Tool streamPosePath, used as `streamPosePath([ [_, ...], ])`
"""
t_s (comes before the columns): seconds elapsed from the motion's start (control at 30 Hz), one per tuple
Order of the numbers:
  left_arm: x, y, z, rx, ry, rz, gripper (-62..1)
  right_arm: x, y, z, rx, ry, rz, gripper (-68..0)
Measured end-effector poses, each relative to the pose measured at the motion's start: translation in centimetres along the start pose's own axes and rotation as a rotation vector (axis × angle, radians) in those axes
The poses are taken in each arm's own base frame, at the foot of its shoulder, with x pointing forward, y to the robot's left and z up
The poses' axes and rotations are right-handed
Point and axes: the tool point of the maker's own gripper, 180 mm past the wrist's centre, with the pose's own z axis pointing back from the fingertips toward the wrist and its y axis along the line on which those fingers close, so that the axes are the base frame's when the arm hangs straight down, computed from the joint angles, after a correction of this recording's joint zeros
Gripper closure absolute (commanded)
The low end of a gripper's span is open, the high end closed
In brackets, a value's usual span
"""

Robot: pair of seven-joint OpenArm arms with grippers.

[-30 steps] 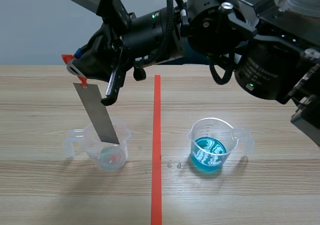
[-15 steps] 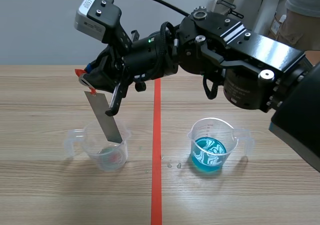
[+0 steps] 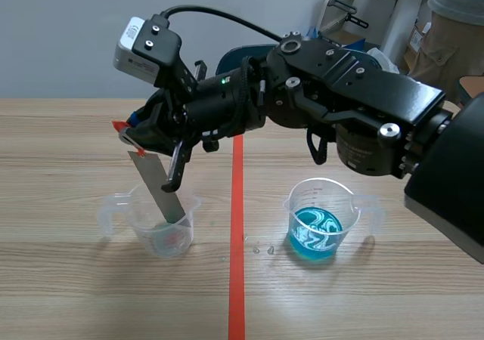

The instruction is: Do the redox reaction experiment

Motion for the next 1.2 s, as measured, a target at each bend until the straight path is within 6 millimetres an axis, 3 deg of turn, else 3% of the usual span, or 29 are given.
streamPosePath([
  [0.8, 0.0, 0.0, 0.0, 0.0, 0.0, 0.0, -62.3, 0.1, -0.1, -0.1, 0.0, 0.005, 0.013, -0.9],
  [0.87, 0.0, 0.0, 0.0, 0.0, 0.0, 0.0, -62.3, 0.1, -0.1, -0.1, 0.0, 0.005, 0.013, -6.7],
  [1.0, 0.0, 0.0, 0.0, 0.0, 0.0, 0.0, -62.3, -0.9, 0.1, -0.1, 0.005, 0.052, 0.025, -30.1],
  [1.2, 0.0, 0.0, 0.0, 0.0, 0.0, 0.0, -62.3, -0.9, 0.8, -0.6, 0.027, 0.052, 0.025, -51.8],
])
